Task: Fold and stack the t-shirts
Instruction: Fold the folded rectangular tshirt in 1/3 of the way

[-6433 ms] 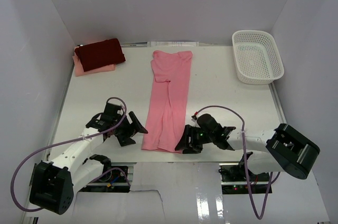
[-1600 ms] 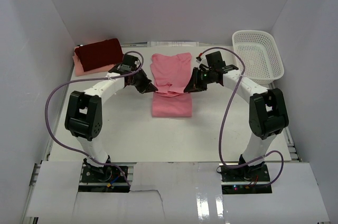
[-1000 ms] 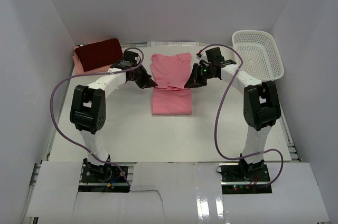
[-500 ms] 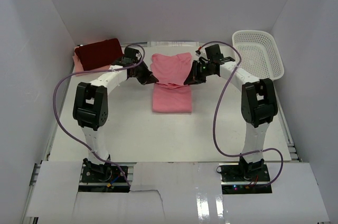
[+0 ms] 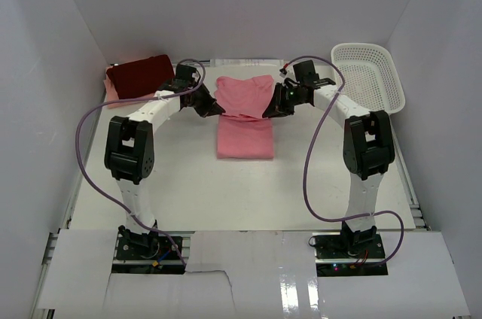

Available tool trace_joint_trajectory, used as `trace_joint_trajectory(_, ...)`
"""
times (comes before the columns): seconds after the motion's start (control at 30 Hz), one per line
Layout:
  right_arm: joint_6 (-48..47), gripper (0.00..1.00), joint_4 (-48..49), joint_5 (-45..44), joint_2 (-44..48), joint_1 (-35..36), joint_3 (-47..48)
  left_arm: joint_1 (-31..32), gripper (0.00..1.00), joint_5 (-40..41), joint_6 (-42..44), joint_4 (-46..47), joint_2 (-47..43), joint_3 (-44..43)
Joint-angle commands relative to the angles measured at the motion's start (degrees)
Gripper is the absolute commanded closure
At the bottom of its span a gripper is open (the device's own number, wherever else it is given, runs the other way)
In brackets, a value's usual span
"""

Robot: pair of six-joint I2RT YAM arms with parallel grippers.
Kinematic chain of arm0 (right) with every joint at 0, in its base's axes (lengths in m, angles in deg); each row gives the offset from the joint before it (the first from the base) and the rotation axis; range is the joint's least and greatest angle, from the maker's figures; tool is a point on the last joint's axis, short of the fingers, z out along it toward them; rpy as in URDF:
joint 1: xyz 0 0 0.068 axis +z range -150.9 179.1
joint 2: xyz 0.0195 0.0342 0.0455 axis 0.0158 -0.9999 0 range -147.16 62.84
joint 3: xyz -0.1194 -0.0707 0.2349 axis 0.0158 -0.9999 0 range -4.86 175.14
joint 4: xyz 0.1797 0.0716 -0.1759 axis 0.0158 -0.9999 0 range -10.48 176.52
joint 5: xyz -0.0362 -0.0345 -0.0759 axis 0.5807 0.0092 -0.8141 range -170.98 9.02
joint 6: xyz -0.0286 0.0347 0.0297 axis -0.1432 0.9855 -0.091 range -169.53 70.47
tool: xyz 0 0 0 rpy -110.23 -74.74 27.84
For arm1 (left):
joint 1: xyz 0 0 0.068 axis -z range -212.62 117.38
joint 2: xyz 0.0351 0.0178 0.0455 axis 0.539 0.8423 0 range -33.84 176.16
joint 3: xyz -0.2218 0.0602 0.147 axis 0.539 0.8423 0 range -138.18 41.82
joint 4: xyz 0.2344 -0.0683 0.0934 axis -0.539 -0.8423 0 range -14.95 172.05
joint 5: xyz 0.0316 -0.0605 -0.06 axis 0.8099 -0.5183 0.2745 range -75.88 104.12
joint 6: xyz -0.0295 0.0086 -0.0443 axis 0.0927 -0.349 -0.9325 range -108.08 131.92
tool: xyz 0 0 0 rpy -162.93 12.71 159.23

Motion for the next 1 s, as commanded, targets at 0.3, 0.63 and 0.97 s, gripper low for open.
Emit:
trace_joint_trajectory(0.3, -1.00, 0.71, -0.39, -0.82, -1.24, -0.73, 4.03, -0.52, 0.54, -3.17, 2.57, 1.36, 3.51, -6.40)
trace_joint_trajectory(0.63, -1.09, 0.47, 4.26, -5.39, -1.42, -0.90, 8.77, -2.19, 0.31, 2.54, 2.66, 2.50, 2.02, -10.00)
trace_joint_trajectory(0.97, -4.25, 0.47, 4.97, -8.29, 3.50, -1.08, -0.70, -2.63, 0.33, -0.18, 11.00, 2.86, -5.19, -3.34)
